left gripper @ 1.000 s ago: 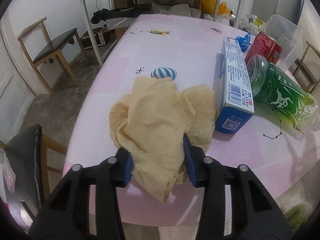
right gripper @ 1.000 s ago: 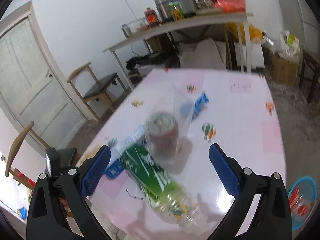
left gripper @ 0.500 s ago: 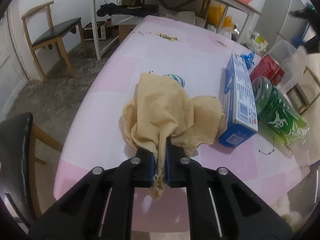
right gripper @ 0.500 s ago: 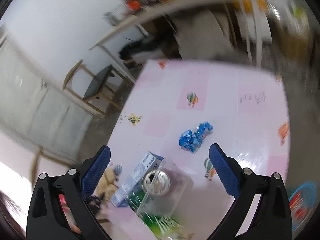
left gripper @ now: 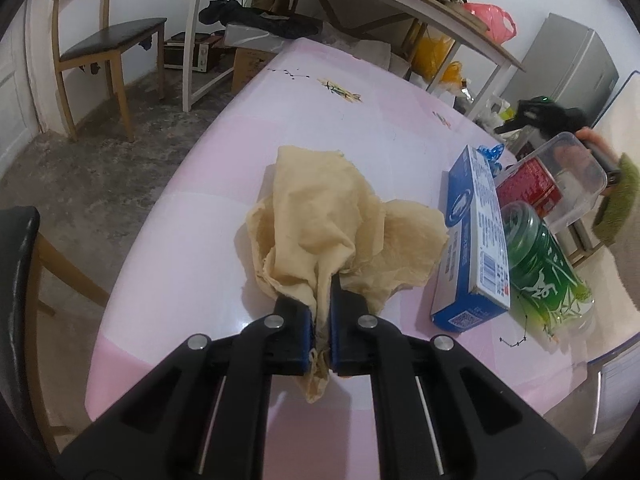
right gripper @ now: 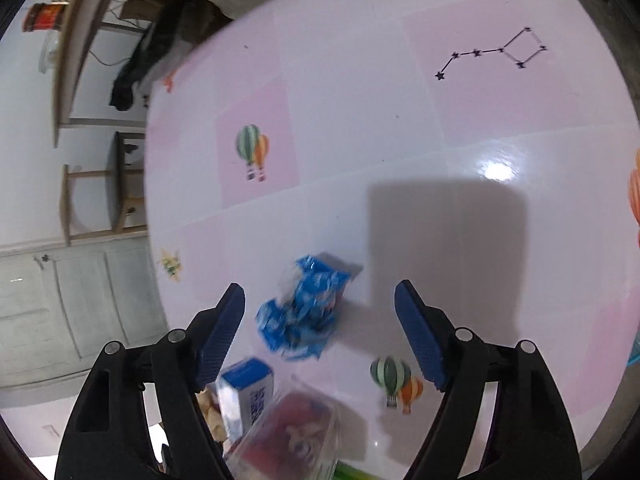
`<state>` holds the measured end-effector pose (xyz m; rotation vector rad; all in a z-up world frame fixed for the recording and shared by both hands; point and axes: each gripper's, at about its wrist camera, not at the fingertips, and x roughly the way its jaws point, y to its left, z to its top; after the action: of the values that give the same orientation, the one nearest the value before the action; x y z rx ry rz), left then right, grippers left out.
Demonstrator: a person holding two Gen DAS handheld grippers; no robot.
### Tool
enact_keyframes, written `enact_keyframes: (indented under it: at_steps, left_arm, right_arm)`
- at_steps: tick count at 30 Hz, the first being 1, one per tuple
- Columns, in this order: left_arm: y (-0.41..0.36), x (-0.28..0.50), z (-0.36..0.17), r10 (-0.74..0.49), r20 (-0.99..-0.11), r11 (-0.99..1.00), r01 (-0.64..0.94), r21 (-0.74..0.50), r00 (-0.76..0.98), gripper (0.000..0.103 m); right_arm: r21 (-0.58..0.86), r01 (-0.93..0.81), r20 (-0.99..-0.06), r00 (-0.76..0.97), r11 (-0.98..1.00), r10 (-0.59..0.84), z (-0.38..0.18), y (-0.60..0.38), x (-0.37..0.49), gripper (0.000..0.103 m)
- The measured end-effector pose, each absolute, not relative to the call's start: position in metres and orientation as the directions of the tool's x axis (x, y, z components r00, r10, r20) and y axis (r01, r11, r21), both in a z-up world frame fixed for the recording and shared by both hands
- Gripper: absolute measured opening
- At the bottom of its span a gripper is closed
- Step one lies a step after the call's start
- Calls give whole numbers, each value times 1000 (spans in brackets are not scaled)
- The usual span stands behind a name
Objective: Collect trash
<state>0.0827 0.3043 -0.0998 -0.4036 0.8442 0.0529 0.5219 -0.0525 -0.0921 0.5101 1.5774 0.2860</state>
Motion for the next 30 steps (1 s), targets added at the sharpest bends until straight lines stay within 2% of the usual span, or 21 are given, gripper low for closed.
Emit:
enact_keyframes:
  at_steps: [8, 10, 13, 16, 23, 30]
  left_arm:
    - [311, 83, -100, -134, -722, 904, -216, -370, 679, 5]
    - [311, 83, -99, -131, -721, 903, -218, -370, 680, 5]
    - [311, 83, -97, -120, -717, 903, -224, -365, 686, 5]
    - [312, 81, -93, -111, -707, 900, -231, -370, 699, 5]
    - [314, 75, -76, -83, -680, 901, -236, -363, 729, 4]
    - [315, 67, -46, -44, -627, 906, -233, -354, 777, 4]
  right_arm:
    - [455, 120, -888, -18, 883, 460, -102, -42, 531, 47]
    - [450, 116, -890, -19, 885, 455, -102, -41, 532, 31]
    - [446, 110, -893, -16, 888, 450, -104, -42, 529, 14]
    - [470, 98, -882, 13, 877, 471, -101, -45, 528, 6]
    - [550, 43, -829, 145, 834, 540, -62, -55, 525, 5]
    - [643, -1, -737, 274, 766, 618, -6, -86, 503, 4]
